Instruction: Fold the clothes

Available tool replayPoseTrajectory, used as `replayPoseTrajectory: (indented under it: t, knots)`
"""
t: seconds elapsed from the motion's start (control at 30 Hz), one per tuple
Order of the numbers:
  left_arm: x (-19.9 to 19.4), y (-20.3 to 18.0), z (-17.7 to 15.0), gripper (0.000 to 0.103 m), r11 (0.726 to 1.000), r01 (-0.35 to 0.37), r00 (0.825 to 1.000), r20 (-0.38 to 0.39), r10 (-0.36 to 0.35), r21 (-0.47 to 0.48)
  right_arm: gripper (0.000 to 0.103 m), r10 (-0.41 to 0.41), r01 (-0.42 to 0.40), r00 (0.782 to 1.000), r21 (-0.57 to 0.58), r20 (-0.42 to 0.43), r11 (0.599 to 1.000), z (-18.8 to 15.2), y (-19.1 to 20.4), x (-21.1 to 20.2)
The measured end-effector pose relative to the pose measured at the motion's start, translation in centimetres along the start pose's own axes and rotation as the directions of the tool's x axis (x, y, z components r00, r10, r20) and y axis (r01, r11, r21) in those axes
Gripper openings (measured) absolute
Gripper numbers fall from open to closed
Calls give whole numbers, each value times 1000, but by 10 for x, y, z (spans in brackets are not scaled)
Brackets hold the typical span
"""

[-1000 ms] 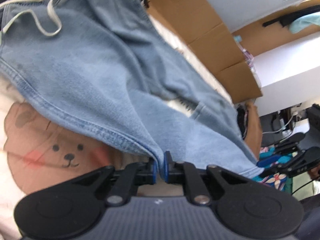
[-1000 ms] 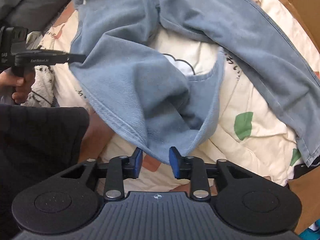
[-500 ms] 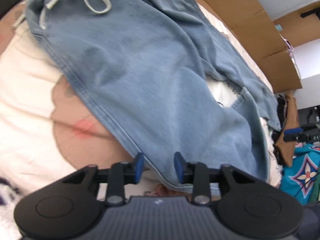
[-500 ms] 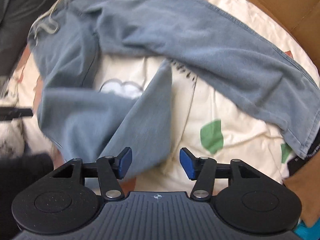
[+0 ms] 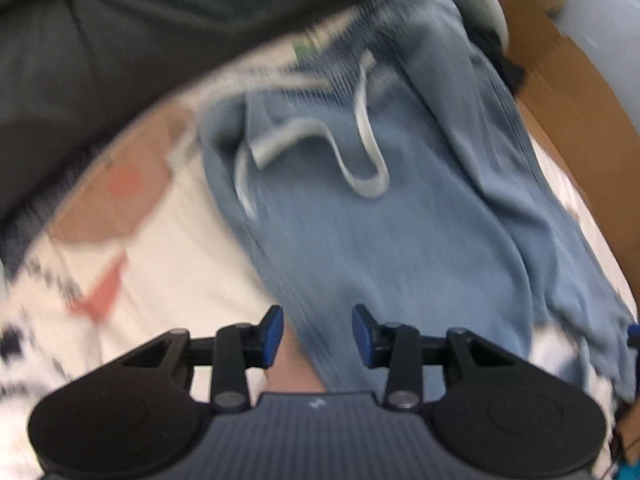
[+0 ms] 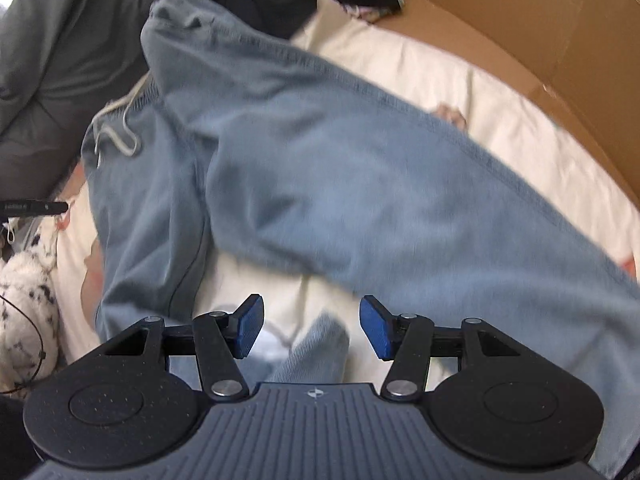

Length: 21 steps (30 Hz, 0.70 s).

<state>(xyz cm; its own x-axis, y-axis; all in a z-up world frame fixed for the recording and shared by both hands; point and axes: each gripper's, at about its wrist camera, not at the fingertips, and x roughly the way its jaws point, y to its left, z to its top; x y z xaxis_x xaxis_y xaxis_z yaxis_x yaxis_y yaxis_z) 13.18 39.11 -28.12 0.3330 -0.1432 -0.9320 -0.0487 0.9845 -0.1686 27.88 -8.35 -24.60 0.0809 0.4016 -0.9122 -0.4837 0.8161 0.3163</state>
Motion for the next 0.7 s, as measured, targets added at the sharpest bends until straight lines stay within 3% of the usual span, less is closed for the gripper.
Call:
replayPoseTrajectory:
  t: [0.13, 0.3, 0.53, 0.63, 0.7]
  knots:
    - [1, 18, 36, 41, 998, -65, 992, 105, 66, -13, 60, 28, -28, 1000, -13, 8, 1000, 27, -2, 10]
    - [3, 47, 67, 39, 988, -94, 973, 201, 117, -121, 60, 37, -37, 999, -37, 2, 999, 64, 7, 19]
    - [-15, 78, 75, 39, 975, -17, 941, 327, 91, -222, 63, 10, -10, 996, -6, 92, 1000, 107, 50, 21]
    - [-10, 92, 72, 39, 968, 3, 936, 342, 85, -250, 64, 15, -14, 991, -10, 135, 1000, 117, 79, 25]
    - [-5, 101, 70, 40, 963, 12, 934, 347, 86, -269, 64, 29, -18, 990, -74, 138, 997, 122, 104, 29]
